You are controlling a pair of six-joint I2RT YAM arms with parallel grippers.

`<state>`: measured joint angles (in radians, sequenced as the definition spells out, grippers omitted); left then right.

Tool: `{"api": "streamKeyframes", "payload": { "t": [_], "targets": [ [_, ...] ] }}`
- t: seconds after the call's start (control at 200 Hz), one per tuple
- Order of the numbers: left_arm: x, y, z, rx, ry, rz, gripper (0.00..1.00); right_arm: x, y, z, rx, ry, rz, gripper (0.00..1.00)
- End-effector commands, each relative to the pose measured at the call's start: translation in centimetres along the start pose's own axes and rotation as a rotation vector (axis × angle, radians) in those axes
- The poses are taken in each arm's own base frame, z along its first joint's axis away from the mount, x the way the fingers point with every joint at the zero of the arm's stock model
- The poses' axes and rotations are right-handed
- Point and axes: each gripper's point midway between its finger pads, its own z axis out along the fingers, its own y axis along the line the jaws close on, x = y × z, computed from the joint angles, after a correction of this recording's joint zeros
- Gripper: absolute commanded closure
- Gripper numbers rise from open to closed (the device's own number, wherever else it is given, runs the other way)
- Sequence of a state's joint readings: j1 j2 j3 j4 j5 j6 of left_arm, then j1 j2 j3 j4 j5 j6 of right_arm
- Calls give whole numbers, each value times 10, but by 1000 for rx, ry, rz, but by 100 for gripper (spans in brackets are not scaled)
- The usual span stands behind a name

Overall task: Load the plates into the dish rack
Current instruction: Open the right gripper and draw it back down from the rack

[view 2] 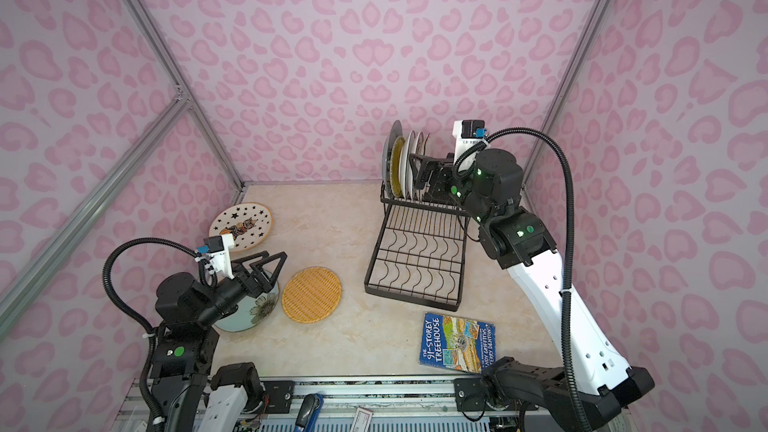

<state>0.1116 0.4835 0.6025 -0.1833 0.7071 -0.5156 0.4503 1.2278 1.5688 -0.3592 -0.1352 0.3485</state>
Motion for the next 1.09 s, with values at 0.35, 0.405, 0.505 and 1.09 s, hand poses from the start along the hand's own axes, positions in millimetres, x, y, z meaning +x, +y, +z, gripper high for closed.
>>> {"api": "streamKeyframes", "payload": {
  "t": [0.35,0.405,0.505,1.09],
  "targets": [
    [-1,18,6,-72,12,-15,4,80,39,-36,-251,-51,-30,2],
    [-1,23,7,-96,15,-24,4,97,41,-38,-274,-45,-42,2],
    [1,38,6,-174,12,-48,4,136,42,-41,-322,-23,-59,2],
    [9,146,-1,-622,-60,-481,3,268,73,-39,-548,58,-133,2]
  ]
}}
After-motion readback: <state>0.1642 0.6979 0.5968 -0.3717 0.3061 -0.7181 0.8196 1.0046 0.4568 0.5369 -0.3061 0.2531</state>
